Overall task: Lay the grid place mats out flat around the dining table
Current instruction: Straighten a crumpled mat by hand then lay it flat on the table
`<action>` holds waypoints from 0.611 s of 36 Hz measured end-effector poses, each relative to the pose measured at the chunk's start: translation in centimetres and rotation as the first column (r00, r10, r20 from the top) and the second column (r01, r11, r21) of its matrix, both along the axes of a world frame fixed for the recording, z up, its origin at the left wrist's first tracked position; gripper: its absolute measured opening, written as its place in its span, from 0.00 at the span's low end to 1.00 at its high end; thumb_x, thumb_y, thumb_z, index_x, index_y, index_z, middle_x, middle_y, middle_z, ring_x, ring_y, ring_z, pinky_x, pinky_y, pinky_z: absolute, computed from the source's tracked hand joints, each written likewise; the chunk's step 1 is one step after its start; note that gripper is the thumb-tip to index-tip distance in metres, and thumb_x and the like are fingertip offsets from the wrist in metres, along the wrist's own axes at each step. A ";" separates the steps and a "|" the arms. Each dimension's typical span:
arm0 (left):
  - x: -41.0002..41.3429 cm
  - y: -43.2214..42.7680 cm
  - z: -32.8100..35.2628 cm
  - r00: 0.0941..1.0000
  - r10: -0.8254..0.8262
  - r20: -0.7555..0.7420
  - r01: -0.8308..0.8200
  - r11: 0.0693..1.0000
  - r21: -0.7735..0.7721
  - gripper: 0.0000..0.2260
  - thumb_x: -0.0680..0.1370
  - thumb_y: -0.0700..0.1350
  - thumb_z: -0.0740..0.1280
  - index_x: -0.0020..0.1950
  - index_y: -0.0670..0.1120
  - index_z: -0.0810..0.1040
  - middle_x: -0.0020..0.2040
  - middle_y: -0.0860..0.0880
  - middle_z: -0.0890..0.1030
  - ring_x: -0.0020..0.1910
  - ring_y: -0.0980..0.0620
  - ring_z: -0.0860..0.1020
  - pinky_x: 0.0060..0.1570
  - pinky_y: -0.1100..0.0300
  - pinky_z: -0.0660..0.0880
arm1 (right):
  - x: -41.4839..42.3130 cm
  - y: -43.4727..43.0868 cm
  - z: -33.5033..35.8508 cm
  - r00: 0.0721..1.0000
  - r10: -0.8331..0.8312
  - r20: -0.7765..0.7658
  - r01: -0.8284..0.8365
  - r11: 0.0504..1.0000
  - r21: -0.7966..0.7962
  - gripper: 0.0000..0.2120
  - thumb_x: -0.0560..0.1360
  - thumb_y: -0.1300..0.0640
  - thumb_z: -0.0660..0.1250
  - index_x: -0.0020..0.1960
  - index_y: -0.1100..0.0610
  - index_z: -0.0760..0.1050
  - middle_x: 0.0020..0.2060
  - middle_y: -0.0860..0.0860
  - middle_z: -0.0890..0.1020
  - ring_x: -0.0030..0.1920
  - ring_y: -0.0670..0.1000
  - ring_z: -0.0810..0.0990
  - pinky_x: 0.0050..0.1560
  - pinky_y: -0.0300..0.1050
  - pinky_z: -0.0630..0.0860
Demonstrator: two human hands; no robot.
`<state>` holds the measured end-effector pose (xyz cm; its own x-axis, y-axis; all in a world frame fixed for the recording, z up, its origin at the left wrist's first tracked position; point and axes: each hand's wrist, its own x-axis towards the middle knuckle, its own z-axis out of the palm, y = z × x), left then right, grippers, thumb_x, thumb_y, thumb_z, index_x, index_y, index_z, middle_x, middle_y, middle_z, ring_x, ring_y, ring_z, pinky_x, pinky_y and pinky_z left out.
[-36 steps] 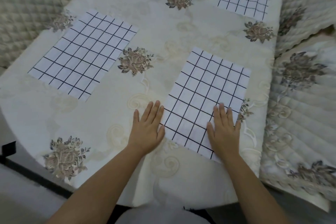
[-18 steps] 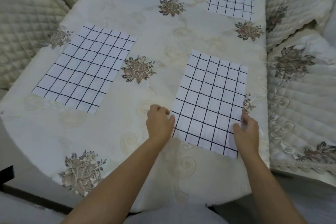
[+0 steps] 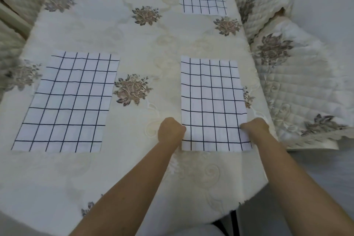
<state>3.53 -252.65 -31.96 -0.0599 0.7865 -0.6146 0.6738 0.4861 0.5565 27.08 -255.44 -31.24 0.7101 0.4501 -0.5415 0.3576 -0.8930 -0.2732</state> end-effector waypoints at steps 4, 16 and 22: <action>-0.7 -0.3 0.6 0.998 -0.026 0.058 0.023 0.999 0.048 0.12 0.69 0.35 0.64 0.28 0.44 0.64 0.29 0.47 0.67 0.30 0.50 0.66 0.30 0.63 0.62 | -1.7 0.5 0.2 1.000 -0.015 0.016 0.015 1.000 0.008 0.10 0.73 0.62 0.67 0.51 0.66 0.74 0.53 0.65 0.77 0.56 0.63 0.76 0.49 0.48 0.74; -0.7 0.1 0.6 0.992 -0.045 0.114 0.039 0.998 0.052 0.07 0.73 0.38 0.65 0.37 0.46 0.70 0.36 0.48 0.70 0.39 0.50 0.68 0.37 0.61 0.64 | -1.7 0.8 0.1 0.996 -0.081 -0.029 0.083 0.992 0.093 0.25 0.71 0.65 0.67 0.66 0.69 0.65 0.56 0.65 0.78 0.52 0.62 0.78 0.46 0.50 0.76; -2.3 0.0 0.5 0.997 -0.019 0.074 0.013 0.996 0.086 0.05 0.74 0.37 0.64 0.40 0.44 0.78 0.39 0.48 0.75 0.39 0.51 0.73 0.37 0.61 0.68 | -1.9 0.8 0.3 0.994 0.056 -0.090 -0.038 0.981 0.192 0.14 0.73 0.65 0.65 0.56 0.70 0.75 0.51 0.64 0.80 0.45 0.58 0.78 0.44 0.44 0.71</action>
<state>1.24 -252.64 -31.50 -0.0035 0.8369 -0.5473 0.6364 0.4240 0.6443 25.14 -254.59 -30.94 0.6358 0.5822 -0.5066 0.3622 -0.8048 -0.4702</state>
